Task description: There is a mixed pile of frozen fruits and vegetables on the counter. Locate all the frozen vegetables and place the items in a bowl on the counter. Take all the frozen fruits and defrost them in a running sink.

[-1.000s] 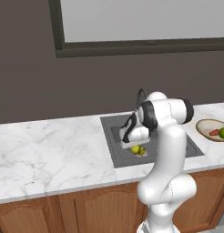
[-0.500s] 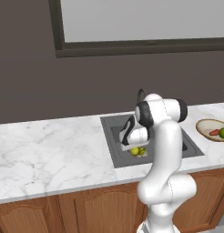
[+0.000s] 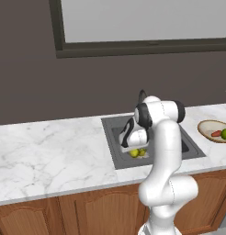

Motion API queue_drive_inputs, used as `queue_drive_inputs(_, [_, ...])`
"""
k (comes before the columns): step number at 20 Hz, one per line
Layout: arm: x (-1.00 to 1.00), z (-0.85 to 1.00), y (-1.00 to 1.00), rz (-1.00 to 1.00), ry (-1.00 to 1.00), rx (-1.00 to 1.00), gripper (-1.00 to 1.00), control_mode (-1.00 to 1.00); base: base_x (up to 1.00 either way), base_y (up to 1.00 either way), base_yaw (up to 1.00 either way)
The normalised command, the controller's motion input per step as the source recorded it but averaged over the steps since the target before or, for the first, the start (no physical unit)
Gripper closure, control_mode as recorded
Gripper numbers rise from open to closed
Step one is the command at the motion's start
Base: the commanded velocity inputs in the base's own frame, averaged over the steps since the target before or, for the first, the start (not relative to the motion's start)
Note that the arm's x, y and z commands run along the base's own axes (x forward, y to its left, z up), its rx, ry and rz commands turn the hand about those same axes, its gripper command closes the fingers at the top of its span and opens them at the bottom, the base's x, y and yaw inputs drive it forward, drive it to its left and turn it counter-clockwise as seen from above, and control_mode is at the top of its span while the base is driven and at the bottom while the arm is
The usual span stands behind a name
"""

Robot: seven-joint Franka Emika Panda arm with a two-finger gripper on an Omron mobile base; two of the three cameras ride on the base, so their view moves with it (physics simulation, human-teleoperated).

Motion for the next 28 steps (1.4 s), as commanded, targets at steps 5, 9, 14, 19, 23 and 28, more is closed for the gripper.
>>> queue_drive_inputs(5, [0.09, -0.12, 0.0, 0.0, 0.0, 0.01, -1.0, -1.0, 0.0, 0.0, 0.0])
queue_drive_inputs(9, [0.01, -0.1, -0.01, 0.0, 0.01, 0.01, -1.0, -1.0, 0.0, 0.0, 0.0])
queue_drive_inputs(14, [-0.04, 0.0, 0.0, -0.03, 0.01, 0.0, -1.0, -1.0, 0.0, 0.0, 0.0])
queue_drive_inputs(19, [-0.18, 0.04, 0.0, -0.05, -0.01, 0.0, -1.0, -1.0, 0.0, 0.0, 0.0])
queue_drive_inputs(23, [-0.25, 0.27, 0.0, -0.05, -0.06, 0.0, -1.0, -1.0, 0.0, 0.0, 0.0])
queue_drive_inputs(28, [-0.21, 0.47, 0.0, -0.04, -0.09, 0.0, -1.0, -1.0, 0.0, 0.0, 0.0])
